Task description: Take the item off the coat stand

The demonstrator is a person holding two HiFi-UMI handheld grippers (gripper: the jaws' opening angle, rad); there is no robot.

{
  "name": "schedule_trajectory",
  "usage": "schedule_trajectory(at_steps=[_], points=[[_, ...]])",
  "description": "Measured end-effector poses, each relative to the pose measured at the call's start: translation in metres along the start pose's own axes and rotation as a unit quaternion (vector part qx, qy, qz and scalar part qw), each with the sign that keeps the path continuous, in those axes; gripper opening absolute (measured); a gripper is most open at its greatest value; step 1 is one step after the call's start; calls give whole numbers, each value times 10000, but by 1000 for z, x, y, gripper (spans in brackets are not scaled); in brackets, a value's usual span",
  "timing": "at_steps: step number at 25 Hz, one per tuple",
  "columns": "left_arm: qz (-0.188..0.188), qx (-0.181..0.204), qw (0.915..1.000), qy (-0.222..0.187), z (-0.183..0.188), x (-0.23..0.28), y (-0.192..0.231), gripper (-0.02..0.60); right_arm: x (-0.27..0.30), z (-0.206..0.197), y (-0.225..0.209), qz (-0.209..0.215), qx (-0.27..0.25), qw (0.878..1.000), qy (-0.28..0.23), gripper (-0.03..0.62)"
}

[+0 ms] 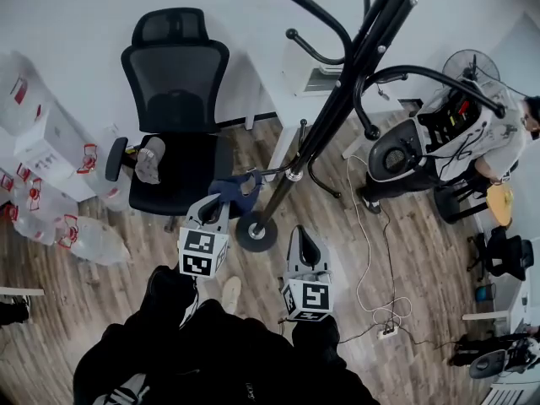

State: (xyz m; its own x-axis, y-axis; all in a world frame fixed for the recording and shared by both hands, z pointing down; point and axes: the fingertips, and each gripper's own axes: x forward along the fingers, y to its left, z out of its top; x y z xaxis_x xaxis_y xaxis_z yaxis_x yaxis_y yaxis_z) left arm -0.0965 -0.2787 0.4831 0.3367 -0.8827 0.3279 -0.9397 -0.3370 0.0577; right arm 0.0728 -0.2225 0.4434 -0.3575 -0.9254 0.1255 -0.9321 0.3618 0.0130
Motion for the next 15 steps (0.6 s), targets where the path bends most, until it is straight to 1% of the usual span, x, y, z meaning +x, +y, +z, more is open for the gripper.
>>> schedule_trajectory(at_steps=[15], points=[[113, 141, 9994, -296, -7, -101, -48, 31, -75, 0, 16, 133, -5, 9997, -227, 16]])
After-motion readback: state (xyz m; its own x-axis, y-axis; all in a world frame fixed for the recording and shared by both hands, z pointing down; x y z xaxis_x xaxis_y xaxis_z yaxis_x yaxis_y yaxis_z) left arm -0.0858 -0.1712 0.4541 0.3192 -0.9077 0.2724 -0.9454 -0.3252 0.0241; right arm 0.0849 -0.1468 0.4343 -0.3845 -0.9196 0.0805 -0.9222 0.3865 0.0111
